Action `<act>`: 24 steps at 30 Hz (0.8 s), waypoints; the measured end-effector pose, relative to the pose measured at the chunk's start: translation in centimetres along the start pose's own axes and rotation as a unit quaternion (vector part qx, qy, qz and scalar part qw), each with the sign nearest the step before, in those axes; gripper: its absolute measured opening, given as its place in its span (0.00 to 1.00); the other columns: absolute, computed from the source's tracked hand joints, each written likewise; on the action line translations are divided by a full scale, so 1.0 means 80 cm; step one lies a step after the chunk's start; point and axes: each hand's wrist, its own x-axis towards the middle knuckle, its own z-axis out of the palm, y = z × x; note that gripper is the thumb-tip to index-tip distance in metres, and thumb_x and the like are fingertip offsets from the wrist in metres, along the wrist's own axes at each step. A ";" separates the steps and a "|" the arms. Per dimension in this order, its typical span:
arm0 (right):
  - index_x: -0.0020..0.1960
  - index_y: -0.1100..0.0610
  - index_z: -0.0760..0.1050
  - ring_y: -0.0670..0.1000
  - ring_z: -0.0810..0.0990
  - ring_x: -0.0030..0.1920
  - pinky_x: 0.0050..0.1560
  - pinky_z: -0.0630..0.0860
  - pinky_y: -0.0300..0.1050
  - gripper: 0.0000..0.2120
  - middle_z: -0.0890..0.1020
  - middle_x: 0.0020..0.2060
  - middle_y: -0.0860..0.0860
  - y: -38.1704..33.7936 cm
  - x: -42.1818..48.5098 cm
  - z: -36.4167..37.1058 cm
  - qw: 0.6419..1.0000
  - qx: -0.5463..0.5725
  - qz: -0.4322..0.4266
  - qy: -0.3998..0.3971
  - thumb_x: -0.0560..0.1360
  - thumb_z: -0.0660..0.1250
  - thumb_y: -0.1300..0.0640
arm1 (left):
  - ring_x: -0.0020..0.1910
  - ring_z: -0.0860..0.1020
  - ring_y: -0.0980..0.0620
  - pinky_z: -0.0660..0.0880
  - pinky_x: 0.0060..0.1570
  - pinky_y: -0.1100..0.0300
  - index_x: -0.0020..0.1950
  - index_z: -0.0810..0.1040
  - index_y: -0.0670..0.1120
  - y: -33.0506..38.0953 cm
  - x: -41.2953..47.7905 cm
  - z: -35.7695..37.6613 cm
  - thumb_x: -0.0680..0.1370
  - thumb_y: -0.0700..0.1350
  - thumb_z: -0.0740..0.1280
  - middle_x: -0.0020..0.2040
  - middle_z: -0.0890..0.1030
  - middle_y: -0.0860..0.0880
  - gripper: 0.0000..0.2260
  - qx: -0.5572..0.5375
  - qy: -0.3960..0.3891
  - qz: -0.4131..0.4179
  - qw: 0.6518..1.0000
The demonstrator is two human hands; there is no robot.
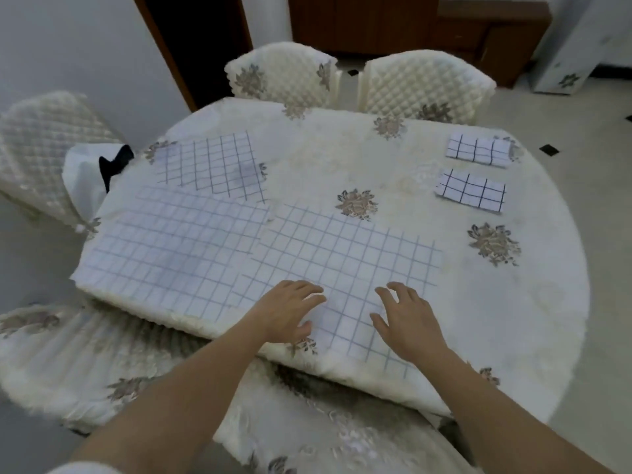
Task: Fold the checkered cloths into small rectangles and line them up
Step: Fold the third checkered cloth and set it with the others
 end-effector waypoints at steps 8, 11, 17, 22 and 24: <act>0.74 0.53 0.67 0.58 0.67 0.75 0.71 0.68 0.58 0.31 0.69 0.75 0.54 -0.053 -0.018 0.063 0.998 -0.003 -0.014 -0.056 0.77 0.60 0.38 | 0.72 0.69 0.47 0.70 0.69 0.47 0.71 0.72 0.49 -0.054 -0.021 0.061 0.74 0.58 0.62 0.74 0.71 0.48 0.27 -0.003 -0.019 0.087 0.996; 0.76 0.51 0.64 0.57 0.66 0.76 0.72 0.67 0.60 0.36 0.67 0.76 0.52 -0.064 -0.019 0.078 0.997 -0.027 -0.025 -0.071 0.75 0.53 0.32 | 0.73 0.68 0.48 0.69 0.69 0.47 0.70 0.72 0.50 -0.061 -0.031 0.079 0.74 0.59 0.62 0.74 0.70 0.48 0.26 -0.007 -0.018 0.116 0.993; 0.78 0.48 0.63 0.58 0.65 0.76 0.70 0.68 0.63 0.36 0.65 0.77 0.51 -0.067 -0.032 0.103 0.996 -0.030 0.001 -0.080 0.75 0.50 0.30 | 0.72 0.70 0.46 0.72 0.66 0.45 0.70 0.73 0.48 -0.062 -0.033 0.109 0.78 0.57 0.61 0.74 0.71 0.46 0.23 0.020 0.023 0.114 0.993; 0.78 0.47 0.63 0.60 0.62 0.77 0.72 0.64 0.66 0.32 0.64 0.78 0.52 -0.070 -0.040 0.117 0.997 -0.042 -0.009 -0.064 0.80 0.49 0.32 | 0.70 0.71 0.43 0.74 0.61 0.43 0.69 0.73 0.45 -0.061 -0.033 0.117 0.80 0.55 0.61 0.72 0.72 0.44 0.21 0.070 0.062 0.140 0.986; 0.78 0.47 0.63 0.60 0.63 0.76 0.71 0.65 0.67 0.31 0.65 0.77 0.52 -0.071 -0.044 0.120 0.997 -0.052 -0.010 -0.058 0.81 0.49 0.33 | 0.69 0.71 0.43 0.74 0.60 0.43 0.69 0.73 0.45 -0.062 -0.035 0.118 0.79 0.55 0.65 0.72 0.72 0.43 0.23 0.078 0.061 0.147 0.984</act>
